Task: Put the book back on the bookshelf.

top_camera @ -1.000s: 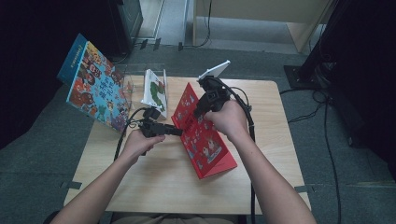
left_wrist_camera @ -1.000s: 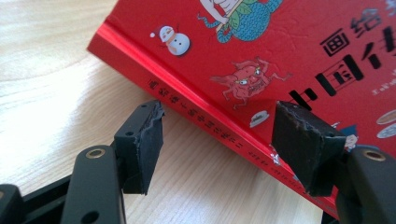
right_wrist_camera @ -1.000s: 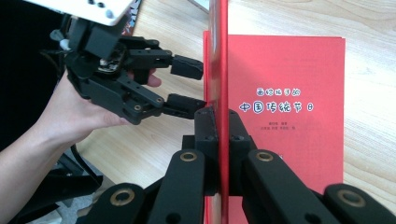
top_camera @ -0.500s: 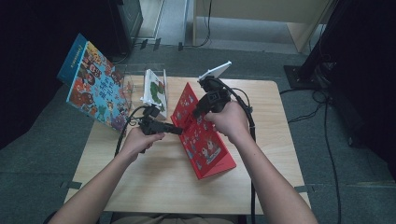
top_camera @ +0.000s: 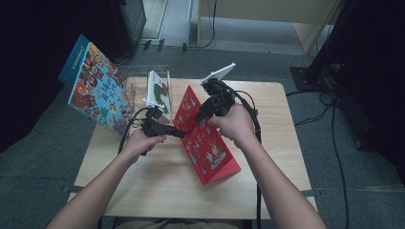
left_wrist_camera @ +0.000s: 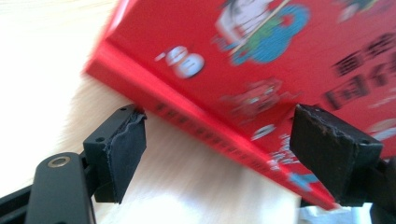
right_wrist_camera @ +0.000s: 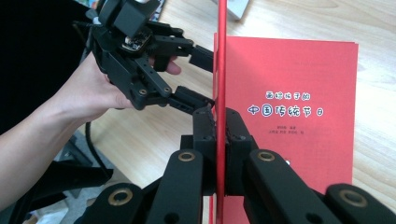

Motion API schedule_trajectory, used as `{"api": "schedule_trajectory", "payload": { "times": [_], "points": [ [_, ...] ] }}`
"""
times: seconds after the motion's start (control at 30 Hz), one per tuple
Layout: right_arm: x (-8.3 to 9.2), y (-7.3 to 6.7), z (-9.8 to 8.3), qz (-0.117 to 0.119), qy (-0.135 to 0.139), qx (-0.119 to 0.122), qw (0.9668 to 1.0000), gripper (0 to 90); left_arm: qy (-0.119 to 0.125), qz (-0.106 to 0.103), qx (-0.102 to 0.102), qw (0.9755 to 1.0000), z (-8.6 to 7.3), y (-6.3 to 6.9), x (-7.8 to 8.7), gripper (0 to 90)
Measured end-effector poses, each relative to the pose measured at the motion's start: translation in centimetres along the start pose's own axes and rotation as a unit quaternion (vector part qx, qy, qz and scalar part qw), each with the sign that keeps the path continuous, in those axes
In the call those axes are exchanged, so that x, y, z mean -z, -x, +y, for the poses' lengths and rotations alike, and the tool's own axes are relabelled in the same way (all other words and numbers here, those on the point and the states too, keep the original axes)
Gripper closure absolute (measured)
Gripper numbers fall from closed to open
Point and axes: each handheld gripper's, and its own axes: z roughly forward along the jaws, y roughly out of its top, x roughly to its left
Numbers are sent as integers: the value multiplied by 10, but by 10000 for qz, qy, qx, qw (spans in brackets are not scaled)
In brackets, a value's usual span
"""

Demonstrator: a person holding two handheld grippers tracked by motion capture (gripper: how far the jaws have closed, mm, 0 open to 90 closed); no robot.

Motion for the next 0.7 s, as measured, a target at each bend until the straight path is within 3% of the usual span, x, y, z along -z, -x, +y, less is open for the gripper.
{"api": "schedule_trajectory", "payload": {
  "times": [0.17,0.4,0.57,0.7],
  "points": [
    [2,1,-1,70,75,-15,9999,873,49,-41,-52,10000,1,0,1,175],
    [2,1,-1,158,90,65,9998,872,-115,-103,16,9999,3,1,3,176],
    [11,-5,0,102,121,125,9998,871,-22,-209,1,9998,7,5,7,175],
    [17,-8,3,110,137,116,9998,869,-102,-322,-22,9994,9,7,8,165]
  ]
}}
